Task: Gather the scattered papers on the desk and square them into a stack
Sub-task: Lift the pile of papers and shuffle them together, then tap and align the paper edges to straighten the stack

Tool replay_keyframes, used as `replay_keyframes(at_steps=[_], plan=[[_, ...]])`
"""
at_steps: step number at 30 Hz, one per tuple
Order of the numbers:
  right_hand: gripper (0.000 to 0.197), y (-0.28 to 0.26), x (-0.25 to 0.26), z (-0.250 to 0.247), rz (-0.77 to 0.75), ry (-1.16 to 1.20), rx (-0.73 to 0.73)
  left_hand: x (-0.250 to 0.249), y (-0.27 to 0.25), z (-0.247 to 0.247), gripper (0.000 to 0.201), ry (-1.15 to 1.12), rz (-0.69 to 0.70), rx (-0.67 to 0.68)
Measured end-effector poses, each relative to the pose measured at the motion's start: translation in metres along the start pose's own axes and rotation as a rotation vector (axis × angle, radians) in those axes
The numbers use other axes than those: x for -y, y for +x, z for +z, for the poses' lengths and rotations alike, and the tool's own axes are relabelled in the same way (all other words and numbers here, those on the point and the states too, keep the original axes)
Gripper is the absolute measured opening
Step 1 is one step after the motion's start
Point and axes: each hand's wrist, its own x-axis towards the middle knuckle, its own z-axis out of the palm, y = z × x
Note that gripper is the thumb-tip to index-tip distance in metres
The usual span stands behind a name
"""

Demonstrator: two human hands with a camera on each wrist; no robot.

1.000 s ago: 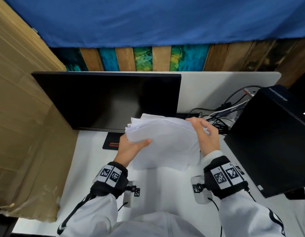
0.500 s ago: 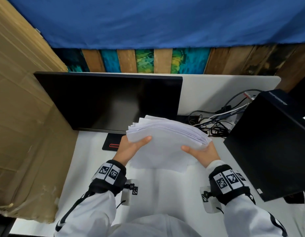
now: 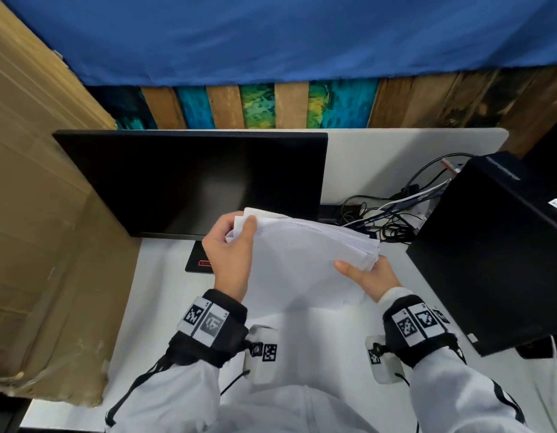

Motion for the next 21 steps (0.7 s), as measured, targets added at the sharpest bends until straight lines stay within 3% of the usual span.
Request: replay_keyframes(at_steps=[4,7,12,15,17,21], plan=[[0.022,0.002,-0.001,0.005,0.031,0.047,0.0,0.001,0.007,-0.008,0.017,-0.077,-0.022,0.008],[0.025,0.004,-0.002,0.006,0.024,0.059,0.015,0.003,0.004,-0.011,0.022,-0.136,0.008,-0.103],[0.022,0.004,-0.004,0.009,-0.001,0.014,0.003,0.004,-0.014,0.003,0.029,-0.023,0.039,-0.168],[0.019,0.007,-0.008,0.012,-0.018,-0.039,-0.062,0.016,-0.001,-0.005,0.013,-0.021,0.009,-0.265],[0.021,0.01,-0.011,0.012,0.0,-0.005,-0.144,0.02,0.004,-0.013,0.012,-0.022,0.045,-0.211],[0.013,0.012,0.012,0.012,-0.045,0.077,-0.219,0.005,0.0,-0.016,0.028,0.098,0.22,0.117]])
